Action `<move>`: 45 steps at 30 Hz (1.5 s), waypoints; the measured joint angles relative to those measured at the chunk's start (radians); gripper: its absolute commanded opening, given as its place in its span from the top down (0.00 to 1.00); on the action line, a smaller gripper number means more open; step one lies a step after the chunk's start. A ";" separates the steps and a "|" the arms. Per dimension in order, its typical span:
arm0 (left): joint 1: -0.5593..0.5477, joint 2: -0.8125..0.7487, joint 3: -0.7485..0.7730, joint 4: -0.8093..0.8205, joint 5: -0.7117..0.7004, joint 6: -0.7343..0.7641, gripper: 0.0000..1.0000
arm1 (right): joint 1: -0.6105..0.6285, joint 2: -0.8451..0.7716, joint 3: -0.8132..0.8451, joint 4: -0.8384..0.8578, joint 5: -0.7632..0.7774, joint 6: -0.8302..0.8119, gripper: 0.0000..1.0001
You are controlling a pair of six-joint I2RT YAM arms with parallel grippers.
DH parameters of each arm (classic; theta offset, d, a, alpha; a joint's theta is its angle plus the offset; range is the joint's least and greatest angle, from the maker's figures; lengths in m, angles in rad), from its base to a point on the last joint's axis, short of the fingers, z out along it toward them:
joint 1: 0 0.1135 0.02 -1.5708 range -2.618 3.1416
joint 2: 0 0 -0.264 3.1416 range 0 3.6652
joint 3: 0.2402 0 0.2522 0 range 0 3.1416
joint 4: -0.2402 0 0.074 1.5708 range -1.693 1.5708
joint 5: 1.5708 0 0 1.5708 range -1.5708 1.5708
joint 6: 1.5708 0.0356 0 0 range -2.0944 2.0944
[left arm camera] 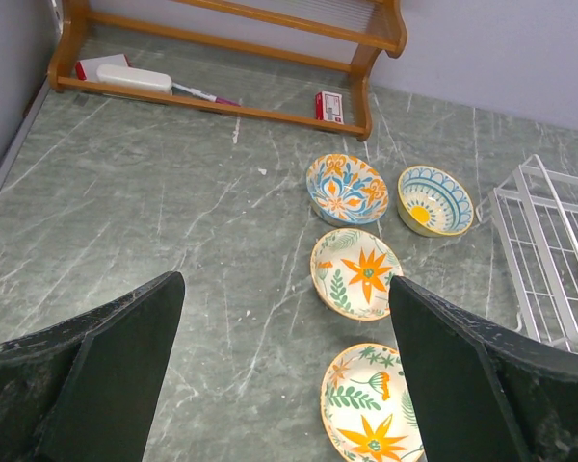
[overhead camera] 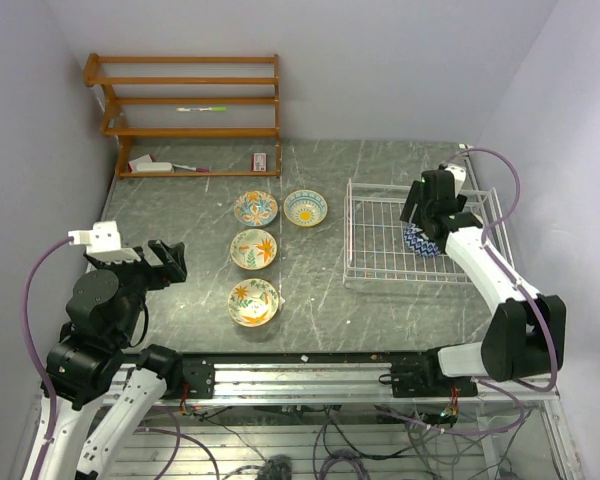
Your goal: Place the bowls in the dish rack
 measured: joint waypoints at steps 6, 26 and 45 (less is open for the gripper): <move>0.000 0.000 -0.019 0.017 0.013 0.000 0.02 | -0.013 0.085 0.019 0.018 0.029 -0.003 0.24; 0.000 0.001 -0.037 0.031 0.032 0.010 0.02 | -0.143 -0.012 -0.149 0.047 0.110 0.087 0.26; 0.000 -0.011 -0.050 0.043 0.056 0.004 0.02 | -0.153 -0.272 -0.195 0.031 -0.148 0.032 0.28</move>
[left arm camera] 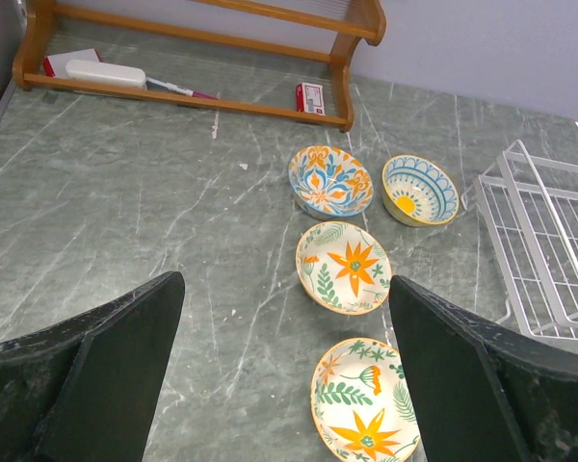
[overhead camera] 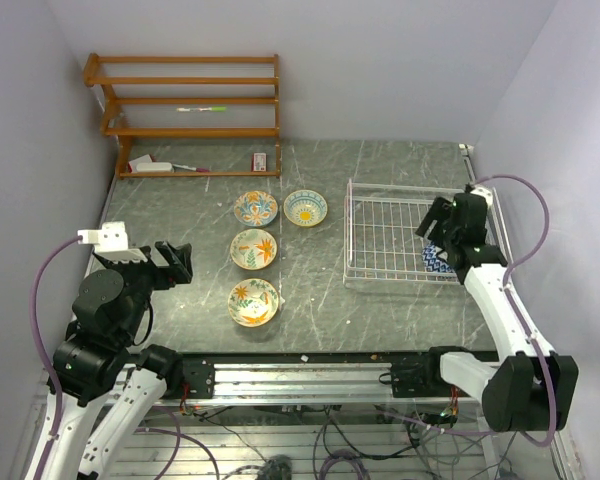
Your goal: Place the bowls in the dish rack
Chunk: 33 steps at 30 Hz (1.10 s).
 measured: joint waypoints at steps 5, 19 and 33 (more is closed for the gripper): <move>0.000 0.000 0.000 0.000 0.000 -0.007 0.02 | 0.013 0.069 -0.004 0.042 -0.198 -0.016 0.28; 0.000 0.006 0.000 -0.001 -0.001 -0.014 0.02 | 0.021 0.236 -0.036 0.116 -0.218 0.006 0.27; 0.000 0.012 0.000 -0.001 -0.002 -0.024 0.02 | 0.021 0.211 -0.050 0.089 -0.008 0.042 0.26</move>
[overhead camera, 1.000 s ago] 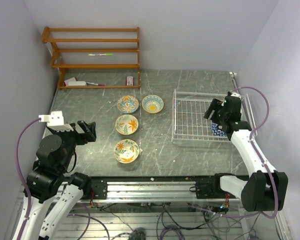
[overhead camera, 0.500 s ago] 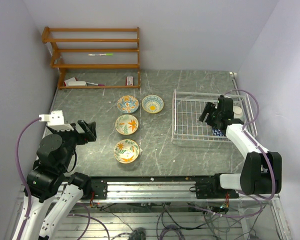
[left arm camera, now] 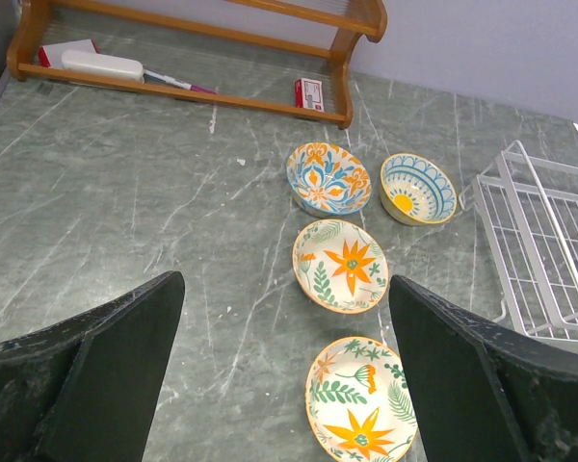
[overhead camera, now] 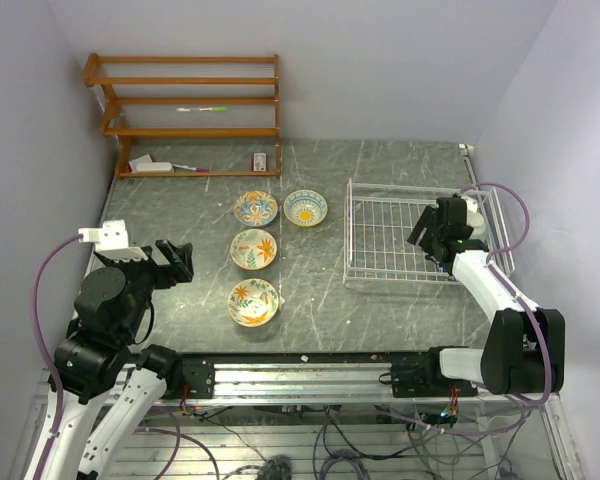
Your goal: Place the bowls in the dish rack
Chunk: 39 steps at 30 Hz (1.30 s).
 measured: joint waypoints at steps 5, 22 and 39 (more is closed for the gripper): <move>0.000 0.000 0.000 0.000 0.000 -0.001 0.02 | 0.000 0.000 0.000 -0.006 0.059 0.015 0.26; 0.000 -0.008 0.000 0.000 0.000 -0.001 0.02 | 0.000 0.001 -0.018 -0.043 0.207 0.068 0.26; 0.000 -0.040 0.000 0.000 -0.003 -0.001 0.02 | -0.001 -0.032 -0.024 -0.056 0.219 0.081 0.23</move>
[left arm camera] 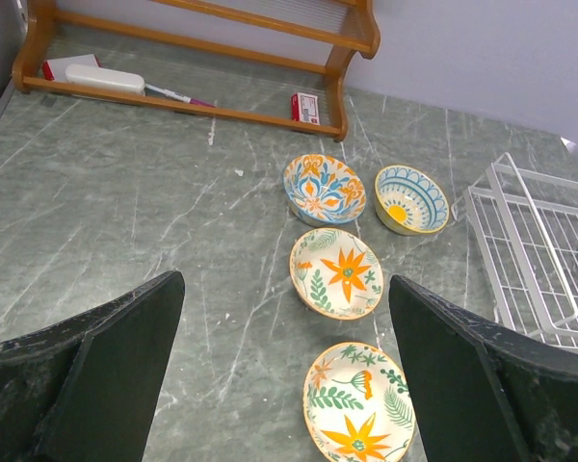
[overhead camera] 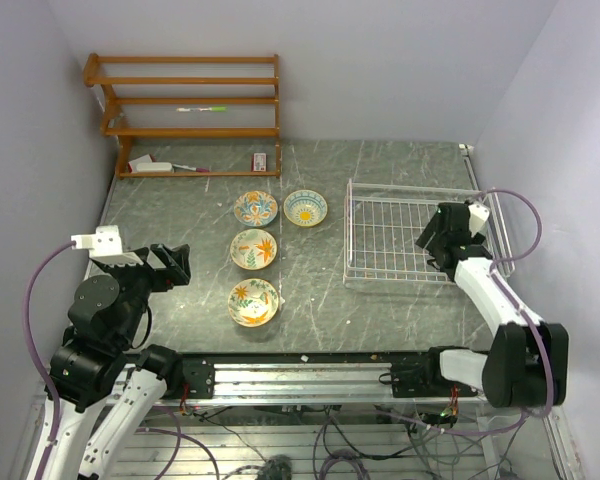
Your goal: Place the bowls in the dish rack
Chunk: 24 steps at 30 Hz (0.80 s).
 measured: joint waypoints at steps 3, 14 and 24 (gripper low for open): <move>0.000 0.001 0.000 0.000 -0.004 0.000 0.02 | 0.016 -0.093 -0.013 0.021 -0.090 -0.030 0.22; 0.000 0.048 0.031 -0.031 -0.034 -0.023 0.02 | 0.421 -0.058 0.217 0.060 -0.272 -0.126 0.24; 0.000 0.059 0.045 -0.046 -0.054 -0.048 0.02 | 0.652 0.267 0.541 0.098 -0.367 -0.287 0.28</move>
